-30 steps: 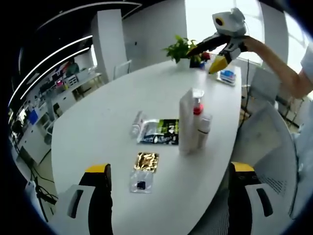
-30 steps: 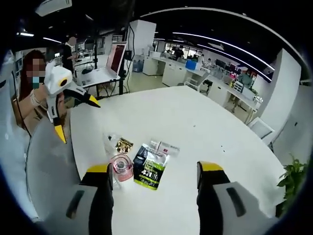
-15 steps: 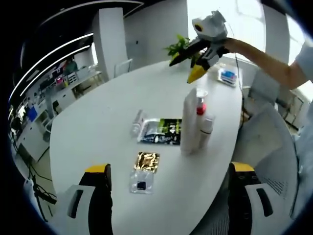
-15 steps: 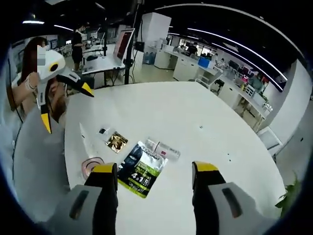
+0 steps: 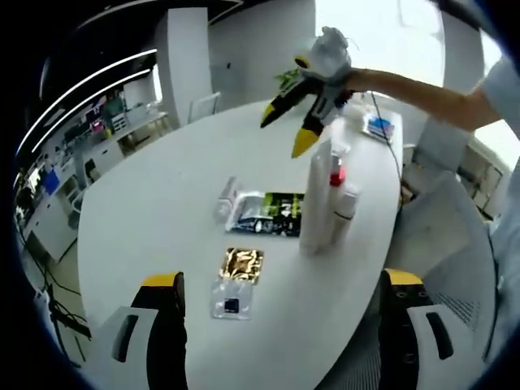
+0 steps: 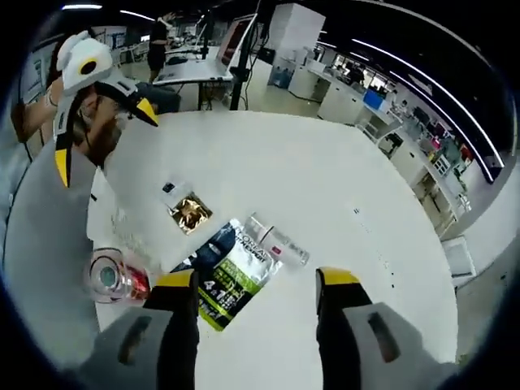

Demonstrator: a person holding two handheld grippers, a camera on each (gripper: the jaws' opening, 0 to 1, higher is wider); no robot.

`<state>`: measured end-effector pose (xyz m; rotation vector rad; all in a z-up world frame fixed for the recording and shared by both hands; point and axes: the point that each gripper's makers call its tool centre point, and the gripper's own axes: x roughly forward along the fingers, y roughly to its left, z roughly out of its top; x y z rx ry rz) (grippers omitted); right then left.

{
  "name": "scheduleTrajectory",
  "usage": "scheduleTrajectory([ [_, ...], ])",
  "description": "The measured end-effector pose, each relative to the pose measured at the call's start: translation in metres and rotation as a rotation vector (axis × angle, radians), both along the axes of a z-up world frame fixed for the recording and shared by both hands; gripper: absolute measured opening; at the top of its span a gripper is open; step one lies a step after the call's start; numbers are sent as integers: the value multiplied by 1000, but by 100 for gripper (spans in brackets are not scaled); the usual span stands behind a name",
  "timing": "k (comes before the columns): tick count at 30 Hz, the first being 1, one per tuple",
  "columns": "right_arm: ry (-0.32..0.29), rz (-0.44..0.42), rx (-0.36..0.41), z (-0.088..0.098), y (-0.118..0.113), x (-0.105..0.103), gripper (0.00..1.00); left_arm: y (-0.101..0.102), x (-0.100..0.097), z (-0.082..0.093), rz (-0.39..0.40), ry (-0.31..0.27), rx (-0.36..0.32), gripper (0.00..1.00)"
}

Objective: Arrange the skincare products in the storage area until every visible bottle or jar stands upright without overlapping.

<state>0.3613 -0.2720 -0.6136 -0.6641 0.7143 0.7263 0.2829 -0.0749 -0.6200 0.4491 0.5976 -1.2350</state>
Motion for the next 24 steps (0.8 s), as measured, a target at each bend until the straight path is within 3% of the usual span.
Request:
scheduleTrajectory([
  [13, 107, 172, -108, -36, 16, 32, 49, 0, 1, -5, 4, 8, 11, 97],
  [24, 144, 296, -205, -67, 21, 61, 37, 7, 5, -9, 33, 16, 20, 97],
])
